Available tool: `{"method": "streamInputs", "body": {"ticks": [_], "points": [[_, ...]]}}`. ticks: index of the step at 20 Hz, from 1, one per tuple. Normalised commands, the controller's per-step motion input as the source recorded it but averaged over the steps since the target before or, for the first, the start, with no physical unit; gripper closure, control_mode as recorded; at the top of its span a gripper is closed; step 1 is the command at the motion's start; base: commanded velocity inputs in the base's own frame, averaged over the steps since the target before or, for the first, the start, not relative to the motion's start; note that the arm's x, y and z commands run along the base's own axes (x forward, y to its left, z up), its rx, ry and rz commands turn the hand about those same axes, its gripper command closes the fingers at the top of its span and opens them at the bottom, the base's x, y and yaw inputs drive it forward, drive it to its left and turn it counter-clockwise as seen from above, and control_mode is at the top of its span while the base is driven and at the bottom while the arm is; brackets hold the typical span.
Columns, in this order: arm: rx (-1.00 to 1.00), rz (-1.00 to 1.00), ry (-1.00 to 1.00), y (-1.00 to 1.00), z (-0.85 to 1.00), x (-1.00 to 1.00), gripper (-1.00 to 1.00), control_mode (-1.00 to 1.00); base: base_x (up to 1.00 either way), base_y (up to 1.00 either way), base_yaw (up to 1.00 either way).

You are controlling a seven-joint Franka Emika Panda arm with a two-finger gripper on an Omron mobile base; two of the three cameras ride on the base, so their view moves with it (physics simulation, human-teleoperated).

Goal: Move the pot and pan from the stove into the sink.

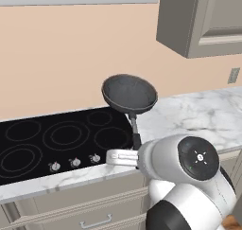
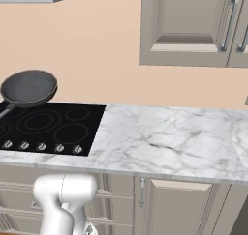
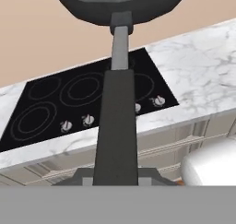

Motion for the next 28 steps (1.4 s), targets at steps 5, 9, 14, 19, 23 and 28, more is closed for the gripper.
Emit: {"method": "streamInputs", "body": {"ticks": [5,9,14,19,23,28], "points": [[0.0,0.0,0.0,0.0,-0.03,-0.08,1.0,1.0,-0.26,-0.05,0.0],[0.0,0.0,0.0,0.0,0.0,0.0,1.0,1.0,-0.75,-0.21,0.0],[0.0,0.0,0.0,0.0,0.0,0.0,1.0,1.0,-0.55,-0.26,-0.05],[0.0,0.0,0.0,0.0,0.0,0.0,1.0,1.0,-0.2,-0.26,-0.36],[0.0,0.0,0.0,0.0,0.0,0.0,1.0,1.0,0.0,-0.19,-0.44],[0.0,0.0,0.0,0.0,0.0,0.0,1.0,1.0,0.0,-0.11,-0.48]]}}
